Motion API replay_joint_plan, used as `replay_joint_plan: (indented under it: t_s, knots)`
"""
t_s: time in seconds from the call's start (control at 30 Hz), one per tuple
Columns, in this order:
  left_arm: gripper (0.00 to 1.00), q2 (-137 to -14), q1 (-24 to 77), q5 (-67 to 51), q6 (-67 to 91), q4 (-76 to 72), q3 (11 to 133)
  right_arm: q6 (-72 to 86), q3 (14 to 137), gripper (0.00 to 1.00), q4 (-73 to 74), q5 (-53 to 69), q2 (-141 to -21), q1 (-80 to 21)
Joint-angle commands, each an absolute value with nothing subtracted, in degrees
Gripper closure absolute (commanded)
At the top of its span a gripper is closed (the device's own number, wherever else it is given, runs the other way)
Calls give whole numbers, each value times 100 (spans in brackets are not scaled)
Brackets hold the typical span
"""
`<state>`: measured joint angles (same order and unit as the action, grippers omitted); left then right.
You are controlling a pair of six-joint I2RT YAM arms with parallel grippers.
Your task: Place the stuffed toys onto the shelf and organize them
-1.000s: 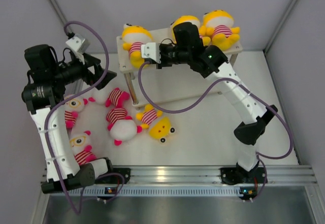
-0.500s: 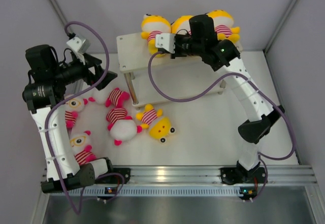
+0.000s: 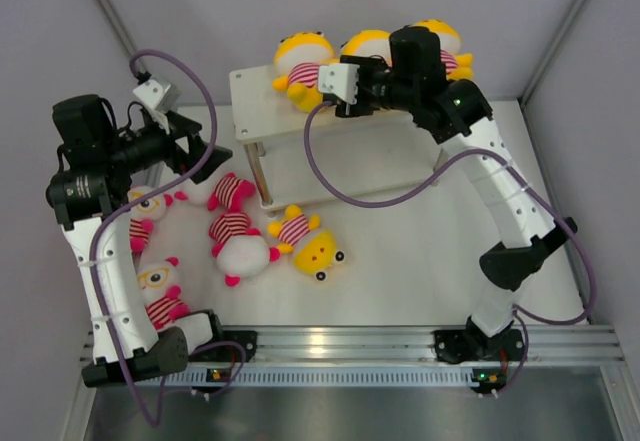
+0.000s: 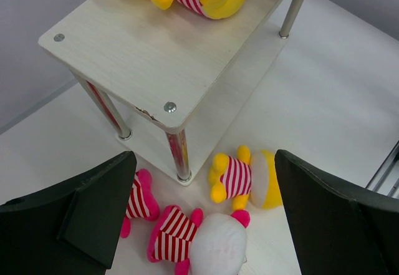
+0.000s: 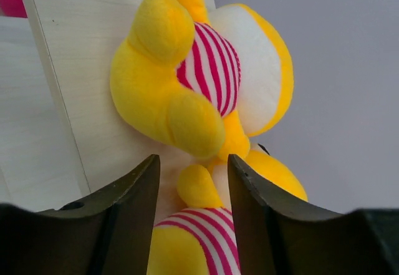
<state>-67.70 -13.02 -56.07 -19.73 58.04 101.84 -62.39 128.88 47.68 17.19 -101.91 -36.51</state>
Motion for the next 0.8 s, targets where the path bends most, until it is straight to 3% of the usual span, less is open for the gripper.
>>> replay_joint_plan:
  t_s: [0.0,0.1,0.13,0.2,0.3,0.4,0.53,0.77]
  knots:
    - [1,-6636,-1292,-5660,-2101,5581,10002,-6117,12885,47,4614,1969,-9678,-3603]
    - [1,-6583,-1292,-5468,-2092,5572,9739,-6100,12850,34,4597,1978,-9519,-3682]
    - [1,-6531,-1292,-5354,-2066,5572,9651,-6074,12824,21,4536,1917,-9466,-3726]
    - [1,-6443,-1292,-4995,-2100,5572,9275,-6038,12719,6,4491,1864,-9274,-3788]
    - [1,-6118,-1292,-4598,-2258,5572,8573,-5942,12411,1,4255,1872,-8905,-3920]
    - [8,-5652,-1214,-4518,-2425,5590,7842,-5417,11807,1,3659,1925,-8491,-4060]
    - [10,-5196,-485,-3878,-2846,5581,6858,-4565,10707,1,2658,1776,-7728,-4280]
    - [13,-5510,132,-3067,-3287,5581,5907,-1683,8532,1,1557,36,-7041,-5580]
